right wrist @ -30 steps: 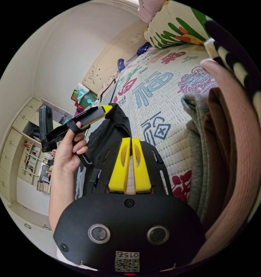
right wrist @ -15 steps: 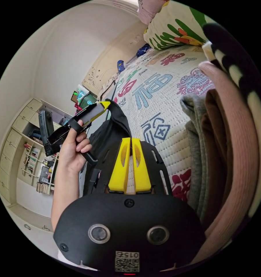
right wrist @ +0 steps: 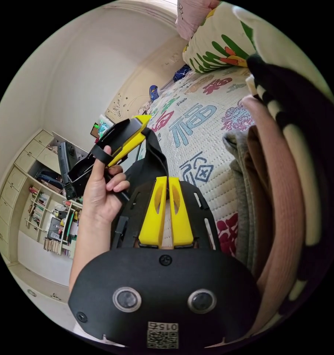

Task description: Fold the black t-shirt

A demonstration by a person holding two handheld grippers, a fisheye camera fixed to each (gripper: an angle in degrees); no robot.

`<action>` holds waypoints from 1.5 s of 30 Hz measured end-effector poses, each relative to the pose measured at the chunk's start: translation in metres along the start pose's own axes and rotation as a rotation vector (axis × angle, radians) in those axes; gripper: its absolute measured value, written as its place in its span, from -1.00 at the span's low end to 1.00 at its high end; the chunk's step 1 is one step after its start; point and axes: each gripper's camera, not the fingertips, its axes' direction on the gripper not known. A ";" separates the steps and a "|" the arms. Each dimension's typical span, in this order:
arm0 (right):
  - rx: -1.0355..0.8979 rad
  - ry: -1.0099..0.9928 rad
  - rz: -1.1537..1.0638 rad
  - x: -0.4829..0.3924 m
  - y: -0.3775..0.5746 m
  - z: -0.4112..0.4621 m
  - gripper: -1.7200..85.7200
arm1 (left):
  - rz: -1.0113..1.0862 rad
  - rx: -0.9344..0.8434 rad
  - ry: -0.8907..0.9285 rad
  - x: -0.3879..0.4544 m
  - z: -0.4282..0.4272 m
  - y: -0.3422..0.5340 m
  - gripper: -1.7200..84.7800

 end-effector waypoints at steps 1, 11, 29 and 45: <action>-0.002 0.000 -0.001 0.001 0.001 0.001 -0.96 | 0.004 -0.003 -0.002 -0.002 -0.004 0.000 -0.69; -0.007 -0.009 0.009 0.020 0.006 0.010 -0.96 | -0.099 0.018 0.162 -0.036 -0.009 0.001 -0.69; 0.032 0.101 -0.064 0.035 0.025 0.038 -0.97 | -0.293 0.163 0.205 -0.060 0.006 0.040 -0.70; 0.028 0.055 -0.047 0.076 0.037 0.078 -0.96 | 0.389 -0.382 -0.209 0.064 -0.023 0.195 -0.67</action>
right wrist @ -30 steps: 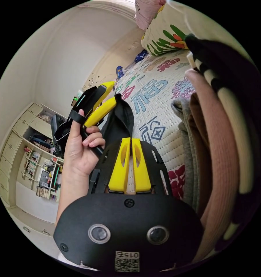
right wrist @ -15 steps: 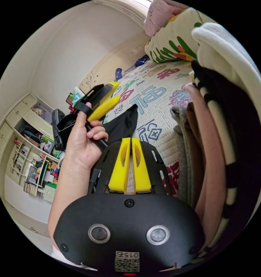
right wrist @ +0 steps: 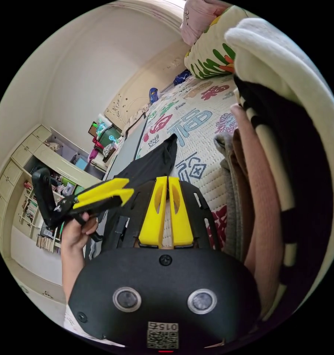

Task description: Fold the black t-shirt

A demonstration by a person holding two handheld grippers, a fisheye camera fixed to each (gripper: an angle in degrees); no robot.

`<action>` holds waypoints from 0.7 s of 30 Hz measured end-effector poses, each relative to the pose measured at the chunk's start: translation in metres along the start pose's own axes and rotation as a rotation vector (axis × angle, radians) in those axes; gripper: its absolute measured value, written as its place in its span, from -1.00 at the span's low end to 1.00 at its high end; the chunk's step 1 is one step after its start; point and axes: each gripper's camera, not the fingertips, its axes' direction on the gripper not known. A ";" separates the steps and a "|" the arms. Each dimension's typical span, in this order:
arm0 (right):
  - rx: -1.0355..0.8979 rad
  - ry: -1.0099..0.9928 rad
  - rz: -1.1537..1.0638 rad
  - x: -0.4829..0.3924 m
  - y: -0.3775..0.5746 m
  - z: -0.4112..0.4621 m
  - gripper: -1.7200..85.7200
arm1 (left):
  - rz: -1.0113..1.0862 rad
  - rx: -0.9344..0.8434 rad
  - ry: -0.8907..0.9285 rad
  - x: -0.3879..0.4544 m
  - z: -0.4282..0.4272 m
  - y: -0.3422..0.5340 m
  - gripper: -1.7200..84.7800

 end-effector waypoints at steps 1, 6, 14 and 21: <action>0.001 0.003 -0.002 0.001 0.001 0.001 -0.96 | 0.010 -0.008 -0.004 0.006 0.002 0.006 -0.66; 0.007 0.053 -0.047 0.002 0.011 0.013 -0.96 | 0.020 -0.002 -0.126 0.049 0.027 0.038 -0.65; -0.021 0.097 -0.143 -0.001 0.020 0.045 -0.74 | 0.039 -0.068 -0.081 0.085 0.046 0.038 -0.72; -0.170 0.078 -0.143 0.015 0.027 0.090 -0.84 | 0.004 -0.006 0.033 0.100 0.022 0.048 -0.74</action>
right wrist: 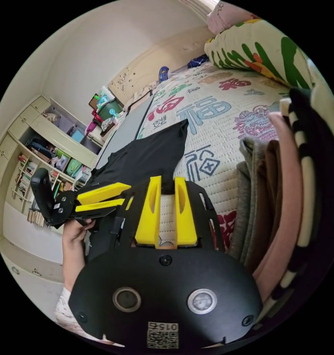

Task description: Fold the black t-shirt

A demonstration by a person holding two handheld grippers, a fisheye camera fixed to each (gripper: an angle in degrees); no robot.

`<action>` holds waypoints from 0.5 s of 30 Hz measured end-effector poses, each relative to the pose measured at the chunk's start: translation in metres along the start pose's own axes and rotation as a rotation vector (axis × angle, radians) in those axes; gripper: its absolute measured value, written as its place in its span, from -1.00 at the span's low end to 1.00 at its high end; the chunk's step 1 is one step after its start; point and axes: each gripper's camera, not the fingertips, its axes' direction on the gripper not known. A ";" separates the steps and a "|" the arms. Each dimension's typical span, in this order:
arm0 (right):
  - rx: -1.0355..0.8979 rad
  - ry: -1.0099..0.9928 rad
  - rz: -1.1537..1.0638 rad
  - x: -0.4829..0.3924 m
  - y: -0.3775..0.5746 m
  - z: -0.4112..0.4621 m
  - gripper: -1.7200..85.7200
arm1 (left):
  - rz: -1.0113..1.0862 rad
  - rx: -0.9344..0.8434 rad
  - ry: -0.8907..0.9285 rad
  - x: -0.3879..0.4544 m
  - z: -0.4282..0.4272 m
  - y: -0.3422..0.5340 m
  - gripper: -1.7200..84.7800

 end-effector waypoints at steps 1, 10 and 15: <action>0.004 0.009 0.001 0.000 0.001 0.001 -0.85 | -0.002 0.004 0.007 0.002 -0.003 0.001 -0.74; 0.004 0.085 -0.018 0.004 0.022 0.032 -0.94 | 0.013 -0.050 -0.025 0.046 -0.025 -0.012 -0.76; 0.048 0.136 -0.011 0.005 0.041 0.038 -0.86 | 0.028 -0.028 -0.032 0.071 -0.059 -0.018 -0.75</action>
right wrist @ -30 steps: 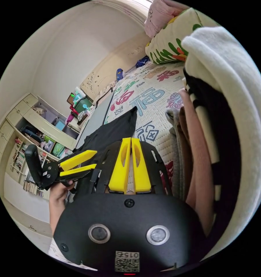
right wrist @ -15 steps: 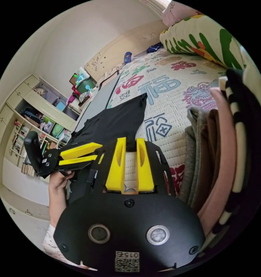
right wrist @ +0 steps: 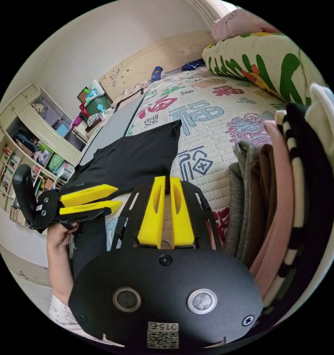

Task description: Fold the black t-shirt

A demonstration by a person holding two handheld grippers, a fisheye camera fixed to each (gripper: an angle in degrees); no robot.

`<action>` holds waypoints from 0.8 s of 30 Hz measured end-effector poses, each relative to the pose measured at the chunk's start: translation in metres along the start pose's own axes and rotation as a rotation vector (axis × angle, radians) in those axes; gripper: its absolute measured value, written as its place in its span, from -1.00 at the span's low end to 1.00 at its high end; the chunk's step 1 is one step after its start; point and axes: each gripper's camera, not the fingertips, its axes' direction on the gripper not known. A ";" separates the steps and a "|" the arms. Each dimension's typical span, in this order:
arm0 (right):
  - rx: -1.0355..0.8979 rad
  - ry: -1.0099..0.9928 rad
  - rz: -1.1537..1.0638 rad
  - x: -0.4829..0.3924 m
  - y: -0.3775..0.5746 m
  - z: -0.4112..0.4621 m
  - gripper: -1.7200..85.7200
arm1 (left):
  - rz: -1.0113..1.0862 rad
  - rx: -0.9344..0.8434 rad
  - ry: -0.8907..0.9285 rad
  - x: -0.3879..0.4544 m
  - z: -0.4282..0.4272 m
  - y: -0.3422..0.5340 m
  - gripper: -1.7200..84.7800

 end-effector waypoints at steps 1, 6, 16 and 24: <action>0.016 0.007 0.017 0.003 0.003 -0.002 -0.85 | 0.004 -0.003 -0.001 0.003 -0.003 -0.001 -0.75; 0.290 0.113 -0.082 -0.022 0.040 -0.055 -0.83 | 0.027 -0.025 -0.038 0.028 -0.037 -0.018 -0.74; 0.098 -0.093 -0.420 -0.066 0.070 -0.033 -0.80 | -0.006 0.003 -0.073 0.050 -0.137 -0.057 -0.75; 0.101 -0.376 -0.377 -0.035 0.061 -0.077 -0.73 | -0.023 0.277 -0.312 0.050 -0.407 0.039 -0.75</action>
